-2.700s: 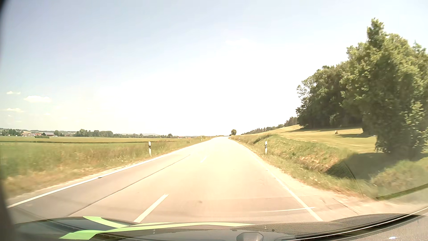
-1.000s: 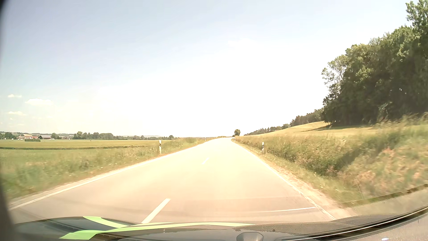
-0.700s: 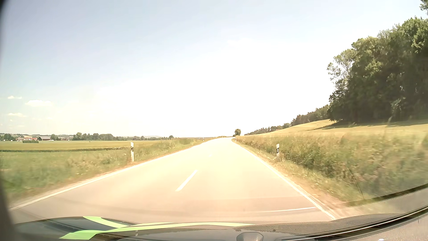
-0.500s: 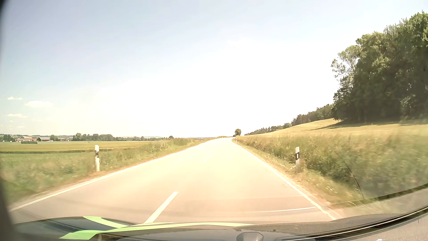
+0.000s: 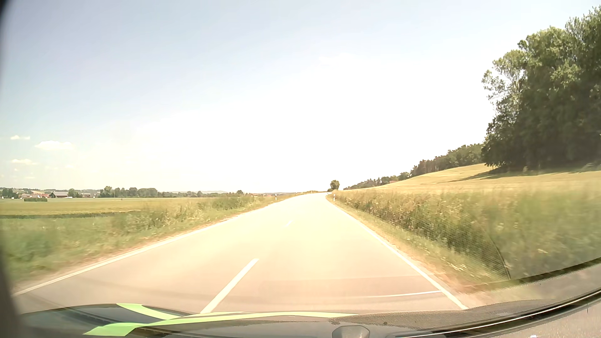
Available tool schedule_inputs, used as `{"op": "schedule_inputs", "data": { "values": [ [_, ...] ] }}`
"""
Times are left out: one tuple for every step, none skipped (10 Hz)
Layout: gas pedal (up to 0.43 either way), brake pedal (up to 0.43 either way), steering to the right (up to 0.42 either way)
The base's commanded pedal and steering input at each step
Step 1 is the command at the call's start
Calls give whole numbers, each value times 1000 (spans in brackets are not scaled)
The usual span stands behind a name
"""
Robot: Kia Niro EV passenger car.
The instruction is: Follow the waypoints while adhering to traffic rules and regulations
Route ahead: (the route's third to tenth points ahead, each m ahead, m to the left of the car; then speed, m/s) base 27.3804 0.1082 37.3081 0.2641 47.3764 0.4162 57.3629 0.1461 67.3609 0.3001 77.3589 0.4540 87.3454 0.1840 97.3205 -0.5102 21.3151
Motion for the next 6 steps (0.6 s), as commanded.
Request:
{"op": "schedule_inputs", "data": {
  "values": [
    [287, 0, -3],
    [287, 0, -3],
    [287, 0, -3],
    [268, 0, -3],
    [240, 0, -3],
    [209, 0, -4]
  ]
}}
